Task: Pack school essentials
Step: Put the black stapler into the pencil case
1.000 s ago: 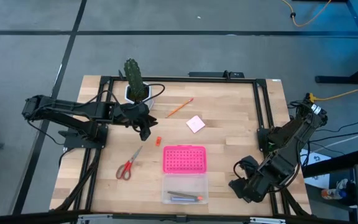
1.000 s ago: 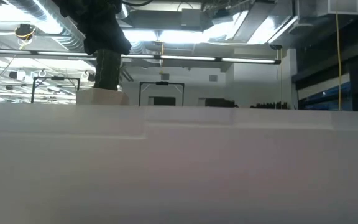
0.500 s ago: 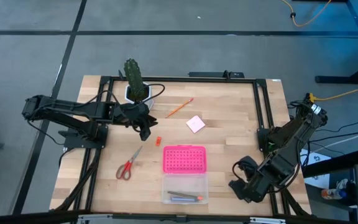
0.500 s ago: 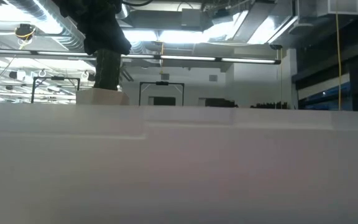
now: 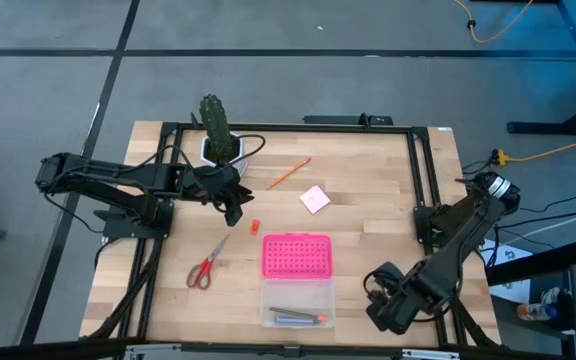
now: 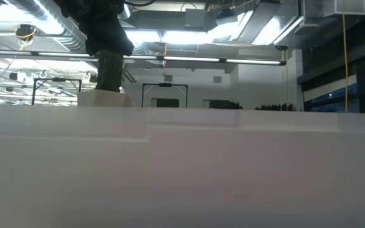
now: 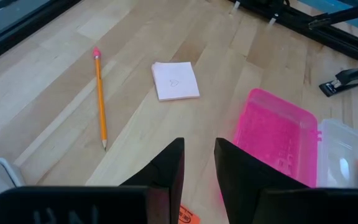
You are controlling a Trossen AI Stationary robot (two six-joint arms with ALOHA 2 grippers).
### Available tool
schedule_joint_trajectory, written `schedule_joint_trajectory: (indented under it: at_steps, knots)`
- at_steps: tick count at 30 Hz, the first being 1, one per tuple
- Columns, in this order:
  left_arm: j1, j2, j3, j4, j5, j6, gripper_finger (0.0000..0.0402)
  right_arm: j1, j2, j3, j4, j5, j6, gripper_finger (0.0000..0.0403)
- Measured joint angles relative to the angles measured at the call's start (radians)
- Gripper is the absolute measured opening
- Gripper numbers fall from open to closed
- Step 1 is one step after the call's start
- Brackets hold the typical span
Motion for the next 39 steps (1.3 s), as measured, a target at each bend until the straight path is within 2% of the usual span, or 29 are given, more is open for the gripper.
schedule_joint_trajectory:
  at_steps: [11, 17, 23, 28, 36, 39]
  knots:
    - [0.000, 0.000, 0.000, 0.000, 0.000, 0.000, 0.0083, 0.016, 0.115, -0.009, 0.022, -0.004, 0.027, 0.0262]
    - [0.000, 0.000, 0.000, 0.000, 0.000, 0.000, 0.0083, 0.038, 0.115, -0.075, 0.056, -0.049, 0.026, 0.0262]
    - [0.000, 0.000, 0.000, 0.000, 0.000, 0.000, 0.0083, 0.038, 0.115, -0.182, 0.274, -0.060, -0.005, 0.0262]
    - [0.000, 0.000, 0.000, 0.000, 0.000, -0.001, 0.0083, 0.038, 0.115, -0.226, 0.235, -0.076, 0.024, 0.0262]
    - [0.000, 0.000, 0.000, 0.000, 0.000, -0.001, 0.0083, 0.038, 0.115, -0.250, 0.253, -0.071, -0.060, 0.0262]
    - [0.000, 0.000, 0.000, 0.001, 0.000, -0.001, 0.0083, 0.038, 0.116, -0.316, 0.338, -0.079, -0.056, 0.0262]
